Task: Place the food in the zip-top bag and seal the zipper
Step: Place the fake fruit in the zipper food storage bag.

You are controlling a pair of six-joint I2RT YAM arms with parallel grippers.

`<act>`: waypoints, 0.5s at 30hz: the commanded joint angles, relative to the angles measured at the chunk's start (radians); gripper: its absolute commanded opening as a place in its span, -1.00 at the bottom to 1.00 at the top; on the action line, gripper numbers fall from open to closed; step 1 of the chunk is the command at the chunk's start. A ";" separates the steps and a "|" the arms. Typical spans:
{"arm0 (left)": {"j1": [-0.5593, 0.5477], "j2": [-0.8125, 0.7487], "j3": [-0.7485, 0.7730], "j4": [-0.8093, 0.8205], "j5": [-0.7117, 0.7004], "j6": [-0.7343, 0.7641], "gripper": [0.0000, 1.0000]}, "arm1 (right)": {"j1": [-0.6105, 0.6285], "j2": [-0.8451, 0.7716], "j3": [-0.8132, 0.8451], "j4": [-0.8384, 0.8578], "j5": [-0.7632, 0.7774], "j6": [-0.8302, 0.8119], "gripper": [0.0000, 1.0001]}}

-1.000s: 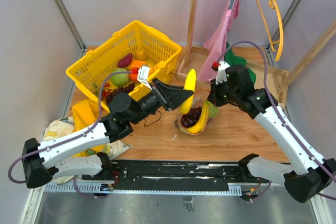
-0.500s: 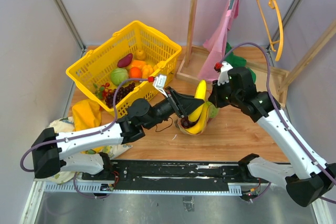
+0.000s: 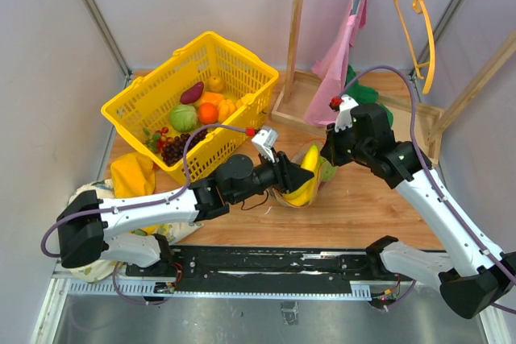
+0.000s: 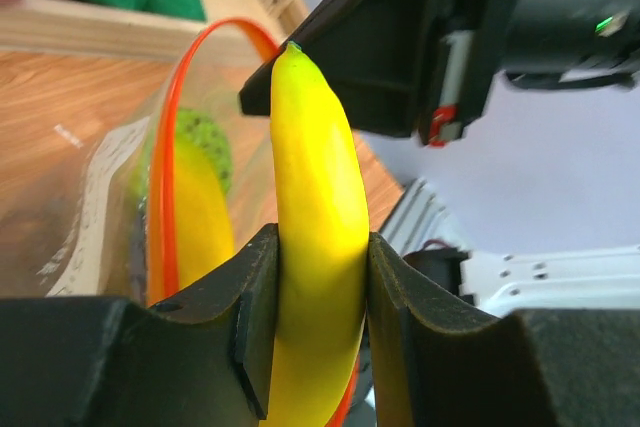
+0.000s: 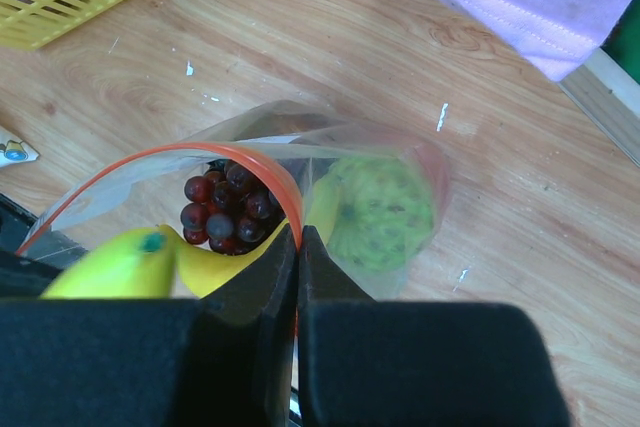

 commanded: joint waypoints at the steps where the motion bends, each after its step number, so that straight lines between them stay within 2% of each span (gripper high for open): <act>1: -0.024 0.024 0.066 -0.155 -0.034 0.113 -0.82 | 0.007 -0.015 0.008 0.005 0.001 -0.018 -0.96; 5: -0.031 0.052 0.138 -0.309 -0.093 0.160 -0.65 | 0.007 -0.020 0.009 0.007 -0.015 -0.020 -0.95; 15: -0.031 0.046 0.221 -0.472 -0.204 0.208 0.02 | 0.007 -0.024 0.022 -0.019 -0.056 -0.047 -0.90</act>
